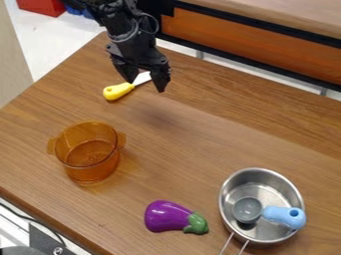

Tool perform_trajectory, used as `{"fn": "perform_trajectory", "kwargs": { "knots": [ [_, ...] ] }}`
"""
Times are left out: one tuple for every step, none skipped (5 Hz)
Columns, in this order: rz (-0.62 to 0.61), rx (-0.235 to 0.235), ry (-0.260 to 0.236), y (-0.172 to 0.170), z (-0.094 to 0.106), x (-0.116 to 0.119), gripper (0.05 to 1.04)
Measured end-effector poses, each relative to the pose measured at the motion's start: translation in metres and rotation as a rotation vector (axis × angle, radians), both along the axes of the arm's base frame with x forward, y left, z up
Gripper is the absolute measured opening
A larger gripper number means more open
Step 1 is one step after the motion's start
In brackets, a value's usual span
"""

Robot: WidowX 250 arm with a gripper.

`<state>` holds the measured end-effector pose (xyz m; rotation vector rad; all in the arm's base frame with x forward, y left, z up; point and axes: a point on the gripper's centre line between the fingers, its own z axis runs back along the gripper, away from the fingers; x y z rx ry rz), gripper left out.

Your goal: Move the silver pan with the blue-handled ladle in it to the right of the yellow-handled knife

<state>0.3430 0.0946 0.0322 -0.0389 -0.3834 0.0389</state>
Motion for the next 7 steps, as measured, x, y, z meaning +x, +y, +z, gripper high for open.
{"fn": "perform_trajectory", "kwargs": {
  "knots": [
    [-0.002,-0.016,0.04,-0.003,-0.011,-0.005,0.995],
    [-0.091,-0.037,0.125,-0.025,-0.007,-0.008,0.995],
    [-0.216,-0.069,0.216,-0.057,-0.003,-0.018,0.995],
    [-0.415,-0.091,0.212,-0.095,0.011,-0.024,0.995],
    [-0.515,-0.1,0.219,-0.128,0.006,-0.032,0.995],
    [-0.587,-0.08,0.197,-0.157,0.002,-0.035,0.995],
    [-0.633,-0.073,0.19,-0.178,-0.008,-0.039,0.995]
  ]
}}
